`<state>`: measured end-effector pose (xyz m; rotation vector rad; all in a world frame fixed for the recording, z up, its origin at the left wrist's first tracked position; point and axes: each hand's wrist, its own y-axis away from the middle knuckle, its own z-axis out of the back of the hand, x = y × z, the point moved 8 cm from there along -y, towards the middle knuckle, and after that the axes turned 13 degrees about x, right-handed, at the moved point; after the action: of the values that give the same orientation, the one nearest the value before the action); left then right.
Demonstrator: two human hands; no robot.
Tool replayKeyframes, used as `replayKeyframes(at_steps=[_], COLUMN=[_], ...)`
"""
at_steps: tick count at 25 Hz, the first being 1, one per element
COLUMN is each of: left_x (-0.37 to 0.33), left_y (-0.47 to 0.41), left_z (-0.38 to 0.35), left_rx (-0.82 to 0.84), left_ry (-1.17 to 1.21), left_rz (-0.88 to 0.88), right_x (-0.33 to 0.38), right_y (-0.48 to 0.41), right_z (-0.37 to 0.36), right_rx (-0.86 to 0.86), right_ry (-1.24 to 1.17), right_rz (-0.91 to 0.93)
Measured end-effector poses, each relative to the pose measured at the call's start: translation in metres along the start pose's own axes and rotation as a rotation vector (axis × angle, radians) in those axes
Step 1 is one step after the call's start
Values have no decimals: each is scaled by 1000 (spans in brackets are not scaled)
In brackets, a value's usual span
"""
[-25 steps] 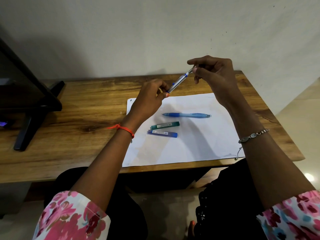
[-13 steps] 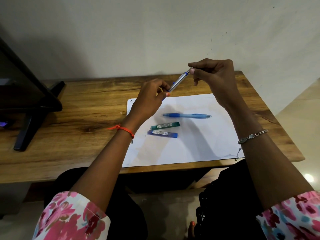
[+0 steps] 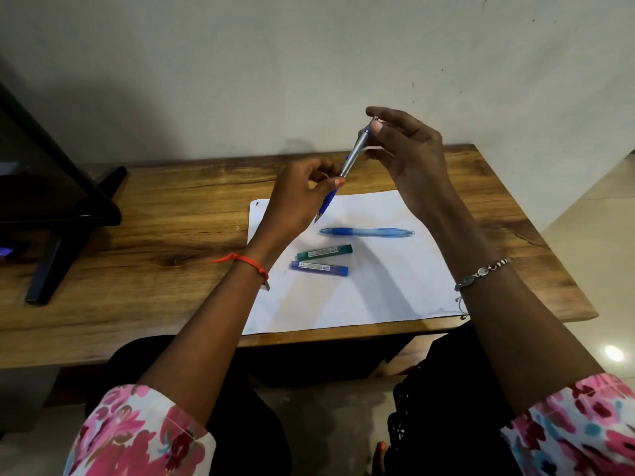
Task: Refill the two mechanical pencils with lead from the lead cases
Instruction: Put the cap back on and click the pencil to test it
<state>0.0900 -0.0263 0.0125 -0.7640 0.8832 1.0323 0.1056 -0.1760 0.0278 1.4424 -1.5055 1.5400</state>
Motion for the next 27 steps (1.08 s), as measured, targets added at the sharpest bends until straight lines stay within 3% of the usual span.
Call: replayKeyframes(at_steps=[5,9,13,27], left_x=[4,21,28,29], left_y=[4,10,18,28], left_z=[-17,-37,-48,-59], left_rx=[105,297,411,460], left_ry=[361,572,657,736], left_rz=[79,257,367,521], right_x=[-14,-11,1,30], right_y=[0,-2,2,7], right_z=[-25,-17,-3,-4], right_rx=[62,-53,-143,-150], right_ry=[-203,-504,-605,-434], right_rz=[-170,-161,-146,-137])
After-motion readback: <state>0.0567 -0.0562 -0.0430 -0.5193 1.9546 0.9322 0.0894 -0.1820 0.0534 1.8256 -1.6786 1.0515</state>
